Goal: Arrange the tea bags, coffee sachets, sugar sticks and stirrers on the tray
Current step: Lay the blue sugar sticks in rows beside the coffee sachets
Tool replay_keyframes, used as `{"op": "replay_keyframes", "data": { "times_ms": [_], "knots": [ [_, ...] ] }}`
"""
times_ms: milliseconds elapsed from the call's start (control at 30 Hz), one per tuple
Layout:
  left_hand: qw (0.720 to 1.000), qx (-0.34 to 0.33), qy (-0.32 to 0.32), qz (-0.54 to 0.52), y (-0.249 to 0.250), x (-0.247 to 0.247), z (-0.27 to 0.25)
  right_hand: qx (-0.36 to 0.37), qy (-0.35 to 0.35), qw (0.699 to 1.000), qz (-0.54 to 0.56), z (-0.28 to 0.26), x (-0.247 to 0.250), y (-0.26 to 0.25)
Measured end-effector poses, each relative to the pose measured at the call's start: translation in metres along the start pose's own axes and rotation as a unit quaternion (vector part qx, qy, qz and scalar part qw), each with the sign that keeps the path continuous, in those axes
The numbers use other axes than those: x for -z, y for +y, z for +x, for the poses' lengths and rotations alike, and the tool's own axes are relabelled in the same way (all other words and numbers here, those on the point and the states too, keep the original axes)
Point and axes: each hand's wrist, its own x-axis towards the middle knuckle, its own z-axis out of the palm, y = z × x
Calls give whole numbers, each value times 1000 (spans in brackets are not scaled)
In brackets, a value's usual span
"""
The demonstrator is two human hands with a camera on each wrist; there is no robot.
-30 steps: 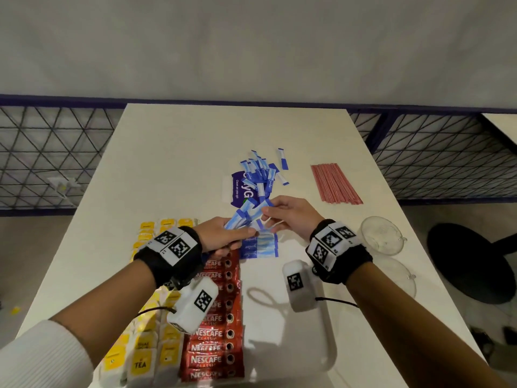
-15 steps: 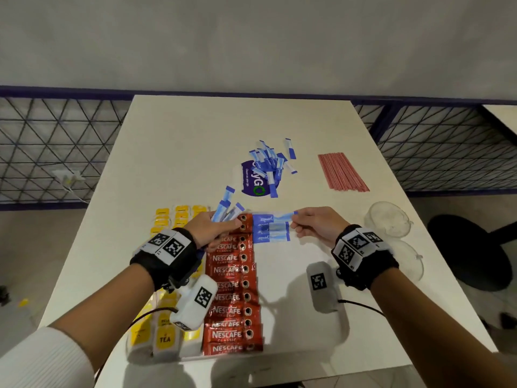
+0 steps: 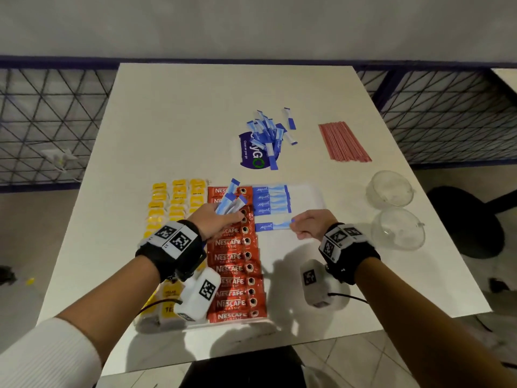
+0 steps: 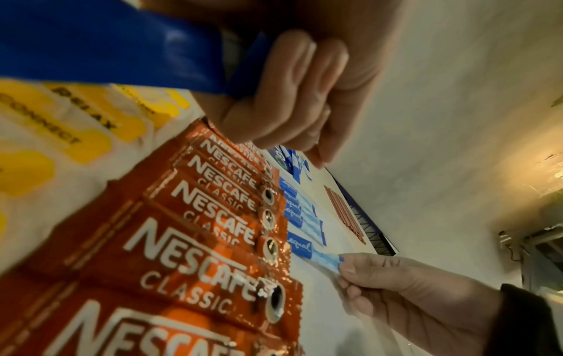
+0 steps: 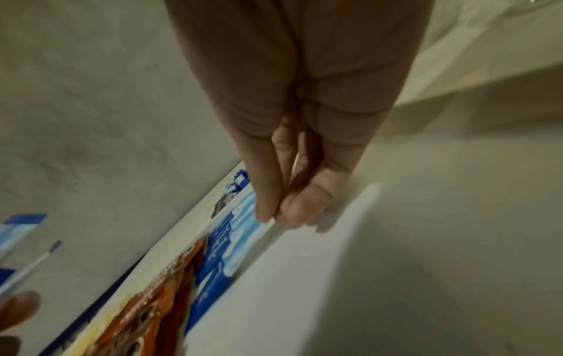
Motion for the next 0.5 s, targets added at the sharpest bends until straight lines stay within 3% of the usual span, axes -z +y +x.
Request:
{"op": "replay_keyframes", "data": {
  "times_ms": [200,500],
  "knots": [
    [1000,16,21,-12,3,0,0,-54,10,998,9,18,-6,-1],
    [998,28,38,-30,9,-5,1,-77,1,997,-24,32,-2,-8]
  ]
}}
